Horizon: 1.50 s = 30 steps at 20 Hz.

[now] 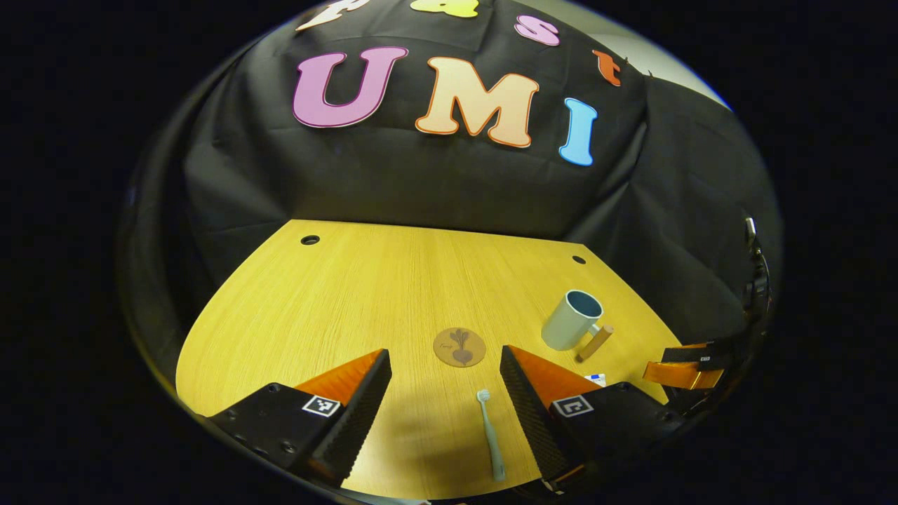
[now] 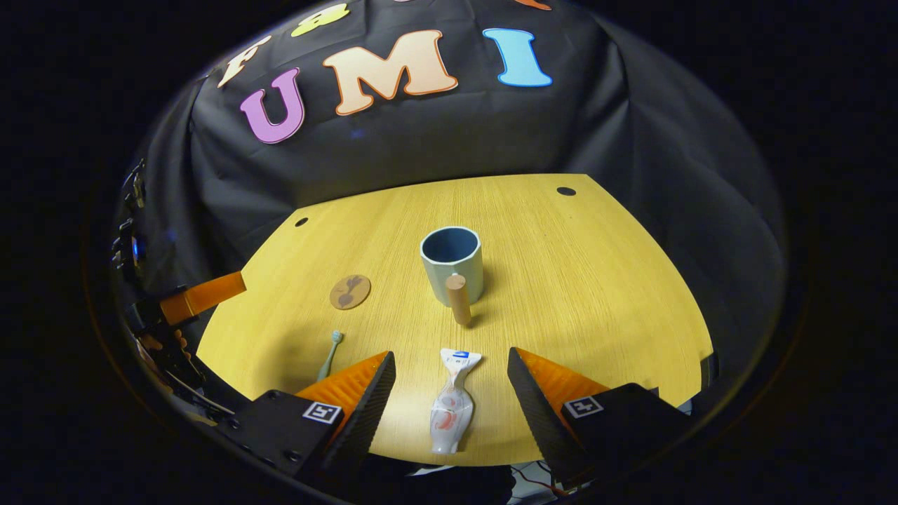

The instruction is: Put the toothbrush and toothpaste on the desktop into the cup, then pick up the cup and place it on the coaster on the desktop.

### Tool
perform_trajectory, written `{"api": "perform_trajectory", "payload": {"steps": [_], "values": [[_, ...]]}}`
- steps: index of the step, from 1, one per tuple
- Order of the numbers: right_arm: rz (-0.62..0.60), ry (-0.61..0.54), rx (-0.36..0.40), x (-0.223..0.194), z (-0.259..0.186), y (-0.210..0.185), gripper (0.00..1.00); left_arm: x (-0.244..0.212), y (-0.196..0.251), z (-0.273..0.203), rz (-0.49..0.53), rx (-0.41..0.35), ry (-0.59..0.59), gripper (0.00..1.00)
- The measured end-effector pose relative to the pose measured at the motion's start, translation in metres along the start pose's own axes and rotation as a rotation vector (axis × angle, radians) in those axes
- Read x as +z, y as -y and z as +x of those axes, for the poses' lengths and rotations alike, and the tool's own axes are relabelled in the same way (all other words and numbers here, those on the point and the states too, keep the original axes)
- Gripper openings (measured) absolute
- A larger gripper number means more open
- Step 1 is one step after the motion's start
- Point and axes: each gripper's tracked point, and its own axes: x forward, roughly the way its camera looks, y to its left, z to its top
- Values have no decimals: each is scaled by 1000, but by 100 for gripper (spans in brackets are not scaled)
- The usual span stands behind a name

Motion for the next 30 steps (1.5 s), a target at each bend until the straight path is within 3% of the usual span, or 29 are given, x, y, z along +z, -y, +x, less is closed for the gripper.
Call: {"api": "perform_trajectory", "payload": {"steps": [3,7,9,10,11,13,14,15,17,18,19,20,21,22,26,30], "values": [[9,-30,0,-9,6,1,95,-4,0,0,-3,-4,-18,93],[1,-90,0,-21,23,1,99,-15,-2,1,1,-3,-53,93],[-2,-122,12,-28,33,-1,94,-18,-2,1,4,-6,-66,93],[-2,-137,22,-32,37,-4,99,-23,-2,1,4,-7,-77,93],[-4,-155,23,-36,43,-5,93,-27,-2,1,5,-7,-86,93],[-13,-183,24,-43,53,-7,97,-34,-2,3,0,-9,-100,93],[-14,-196,26,-47,59,-7,91,-38,-2,3,-4,-12,-106,93],[-12,-207,29,-50,64,-8,95,-41,-2,5,-12,-15,-114,93],[-8,-232,30,-55,72,-8,83,-48,0,9,-21,-17,-140,93],[-13,-243,24,-59,76,-7,83,-54,0,12,-23,-16,-149,93],[-18,-253,20,-62,80,-6,90,-57,0,13,-24,-14,-156,93],[-25,-264,14,-65,84,-5,81,-60,-2,15,-25,-10,-164,94],[-33,-280,8,-68,86,-4,82,-62,-3,15,-23,-2,-171,94],[-38,-296,4,-73,89,-3,74,-64,-4,14,-18,5,-175,94],[-56,-329,-8,-81,96,-1,71,-69,-1,12,18,5,-197,94],[-38,-329,-28,-76,101,7,46,-79,13,10,32,-12,-225,94]]}}
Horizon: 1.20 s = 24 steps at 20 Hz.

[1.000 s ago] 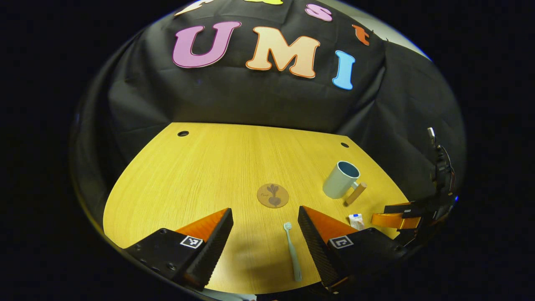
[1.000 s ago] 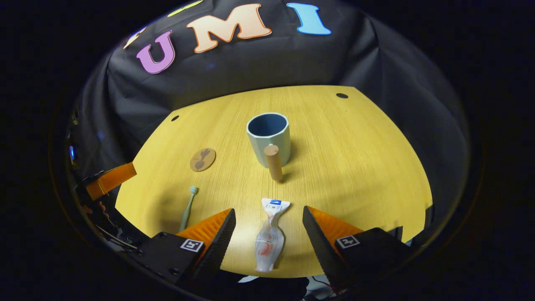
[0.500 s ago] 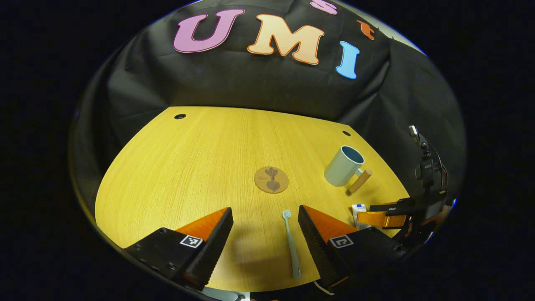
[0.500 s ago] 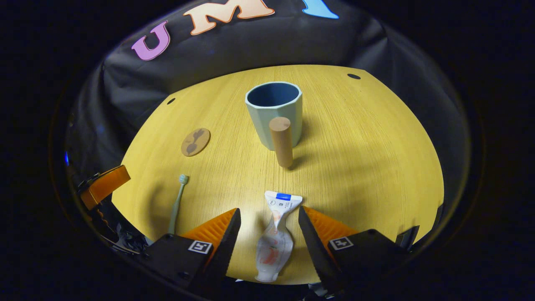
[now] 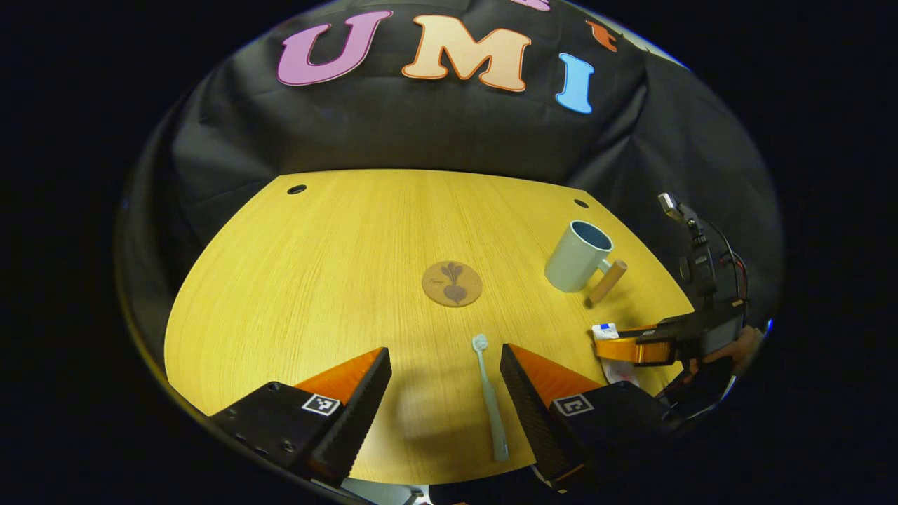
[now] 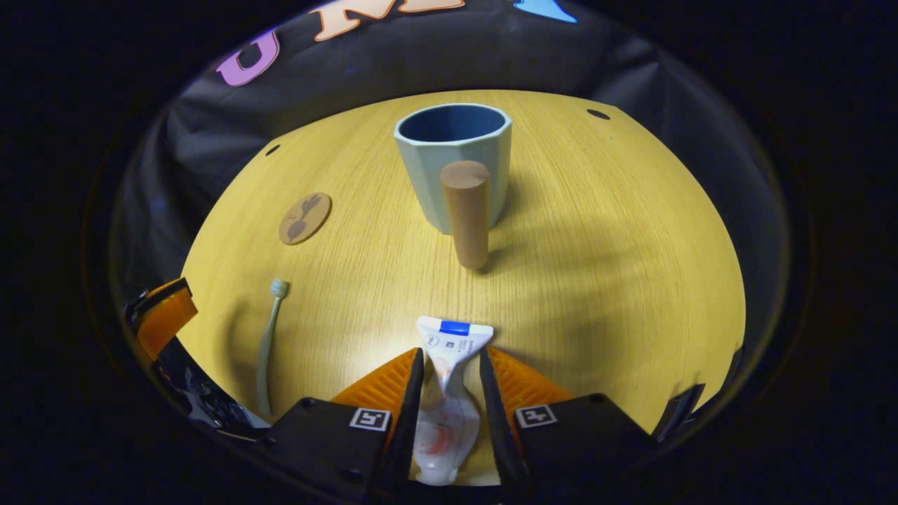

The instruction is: Put the toothbrush and toothpaste on the desktop into the cup, then pick up the cup and place it on the coaster on the desktop.

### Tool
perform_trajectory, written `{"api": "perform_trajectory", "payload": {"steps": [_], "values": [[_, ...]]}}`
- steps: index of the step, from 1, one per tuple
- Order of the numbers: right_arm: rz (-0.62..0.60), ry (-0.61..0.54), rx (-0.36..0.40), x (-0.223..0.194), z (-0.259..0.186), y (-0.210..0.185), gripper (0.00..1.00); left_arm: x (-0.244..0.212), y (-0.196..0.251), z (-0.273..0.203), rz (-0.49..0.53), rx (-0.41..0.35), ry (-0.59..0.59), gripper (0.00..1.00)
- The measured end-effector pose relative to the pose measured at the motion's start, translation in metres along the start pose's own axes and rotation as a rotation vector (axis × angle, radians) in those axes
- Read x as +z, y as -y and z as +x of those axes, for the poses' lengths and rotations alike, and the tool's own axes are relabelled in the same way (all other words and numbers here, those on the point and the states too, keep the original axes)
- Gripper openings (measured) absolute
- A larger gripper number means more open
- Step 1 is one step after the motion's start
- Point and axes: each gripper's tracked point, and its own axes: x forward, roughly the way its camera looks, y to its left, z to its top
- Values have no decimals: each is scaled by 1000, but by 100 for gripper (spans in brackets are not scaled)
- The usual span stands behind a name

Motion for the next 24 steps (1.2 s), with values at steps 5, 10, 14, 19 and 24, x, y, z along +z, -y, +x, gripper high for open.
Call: {"api": "perform_trajectory", "payload": {"steps": [5,10,14,19,24], "values": [[61,-24,-5,-1,0,2,20,-21,13,2,20,-30,-77,94],[55,-18,0,0,0,3,19,-48,32,16,57,-70,-202,92],[44,-4,7,1,0,3,20,-60,39,30,69,-83,-286,87],[49,0,19,1,0,3,19,-72,41,40,41,-87,-359,62],[74,-8,37,2,0,3,20,-77,41,44,72,-67,-399,45]]}}
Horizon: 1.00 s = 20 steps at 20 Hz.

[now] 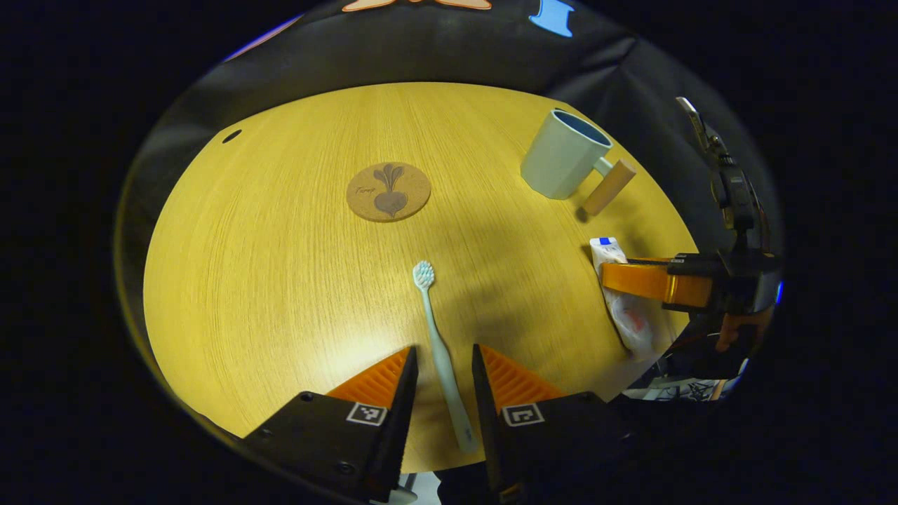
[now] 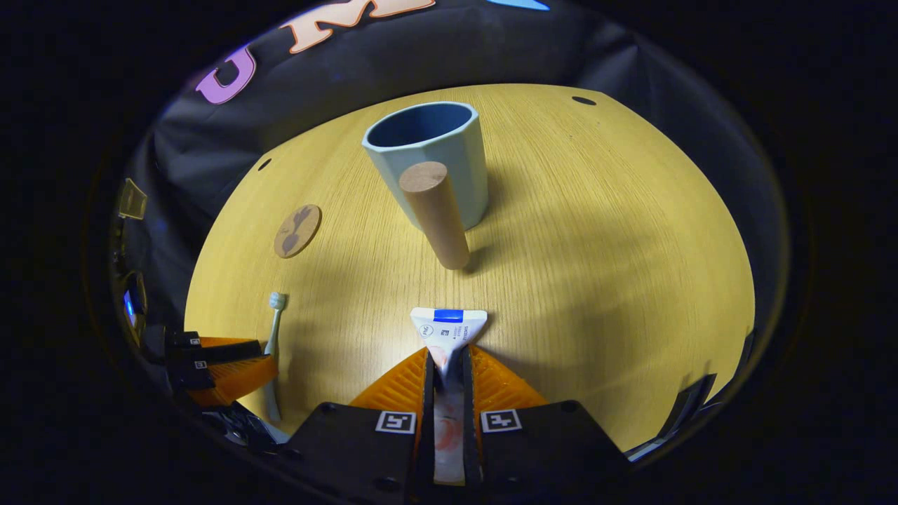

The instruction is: Put the toothbrush and toothpaste on the desktop into the cup, then pick up the cup and place it on the coaster on the desktop.

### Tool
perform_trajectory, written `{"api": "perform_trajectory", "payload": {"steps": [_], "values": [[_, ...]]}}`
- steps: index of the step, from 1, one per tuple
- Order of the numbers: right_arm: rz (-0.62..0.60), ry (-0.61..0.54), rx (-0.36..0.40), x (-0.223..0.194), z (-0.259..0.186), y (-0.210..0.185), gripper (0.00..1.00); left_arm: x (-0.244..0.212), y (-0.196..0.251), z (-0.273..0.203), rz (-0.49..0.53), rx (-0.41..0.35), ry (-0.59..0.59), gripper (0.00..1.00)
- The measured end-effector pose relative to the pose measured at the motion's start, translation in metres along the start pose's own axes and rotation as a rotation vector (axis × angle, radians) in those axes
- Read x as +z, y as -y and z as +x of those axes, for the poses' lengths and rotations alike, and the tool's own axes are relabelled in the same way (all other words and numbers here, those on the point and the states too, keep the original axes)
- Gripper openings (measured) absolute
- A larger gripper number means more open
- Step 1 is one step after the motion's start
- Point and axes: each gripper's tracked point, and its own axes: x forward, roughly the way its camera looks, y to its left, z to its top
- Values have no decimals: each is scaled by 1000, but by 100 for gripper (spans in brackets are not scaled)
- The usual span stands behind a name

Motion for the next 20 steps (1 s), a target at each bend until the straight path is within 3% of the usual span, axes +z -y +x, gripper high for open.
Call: {"api": "perform_trajectory", "payload": {"steps": [6,10,13,17,20], "values": [[6,-10,13,0,0,0,19,-3,-6,5,22,43,-32,17],[1,-7,12,0,0,0,20,-2,-5,6,29,54,-35,11],[-9,3,7,1,0,0,20,2,-2,6,-91,13,-13,0],[-29,26,15,1,0,0,19,3,-4,3,-161,-11,11,0],[28,56,27,3,-2,-1,14,12,-6,-8,-133,-16,71,0]]}}
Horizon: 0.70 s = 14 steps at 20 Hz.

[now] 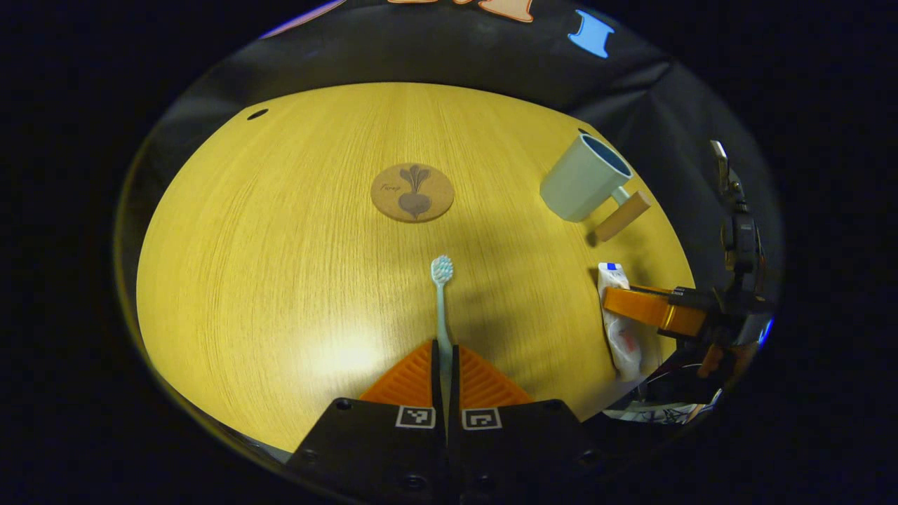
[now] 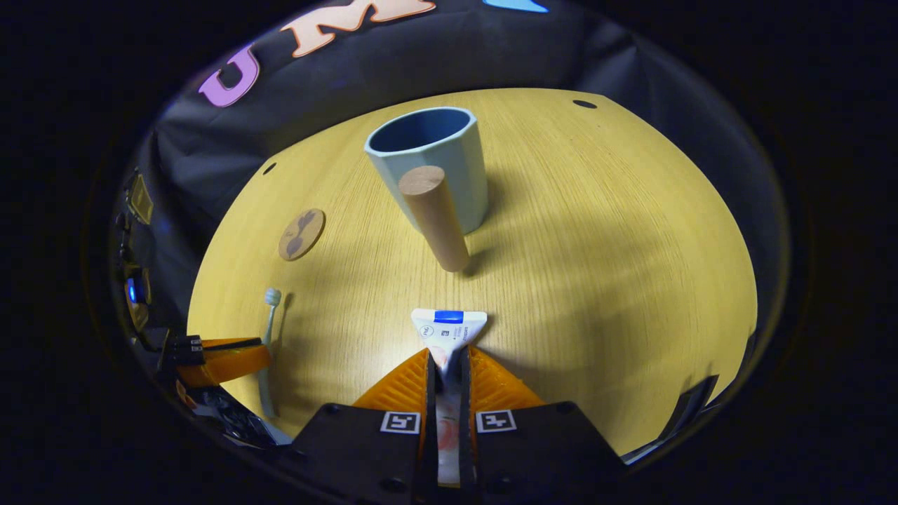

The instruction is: Put the toothbrush and toothpaste on the desktop into the cup, then pick up the cup and place it on the coaster on the desktop.

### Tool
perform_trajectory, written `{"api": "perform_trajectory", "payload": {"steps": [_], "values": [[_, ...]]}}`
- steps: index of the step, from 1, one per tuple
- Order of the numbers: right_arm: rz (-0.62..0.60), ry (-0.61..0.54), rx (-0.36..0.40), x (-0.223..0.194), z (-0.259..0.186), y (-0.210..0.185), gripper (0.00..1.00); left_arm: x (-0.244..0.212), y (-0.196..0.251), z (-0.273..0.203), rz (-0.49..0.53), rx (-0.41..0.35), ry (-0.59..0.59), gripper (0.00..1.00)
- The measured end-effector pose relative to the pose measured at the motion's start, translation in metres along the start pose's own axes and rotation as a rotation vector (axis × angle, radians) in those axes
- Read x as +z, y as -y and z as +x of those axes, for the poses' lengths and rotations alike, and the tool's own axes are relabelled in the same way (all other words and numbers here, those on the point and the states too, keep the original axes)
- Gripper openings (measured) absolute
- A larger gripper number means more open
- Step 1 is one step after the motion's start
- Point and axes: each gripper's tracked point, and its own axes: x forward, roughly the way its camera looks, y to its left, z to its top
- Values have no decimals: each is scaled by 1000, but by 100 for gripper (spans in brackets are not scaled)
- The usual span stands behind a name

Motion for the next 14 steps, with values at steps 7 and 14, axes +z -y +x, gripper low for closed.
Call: {"api": "perform_trajectory", "payload": {"steps": [7,14], "values": [[3,234,133,34,-47,-16,11,16,1,-11,-1,-29,73,0],[2,503,271,111,-127,-54,6,57,2,-33,-1,-78,230,0]]}}
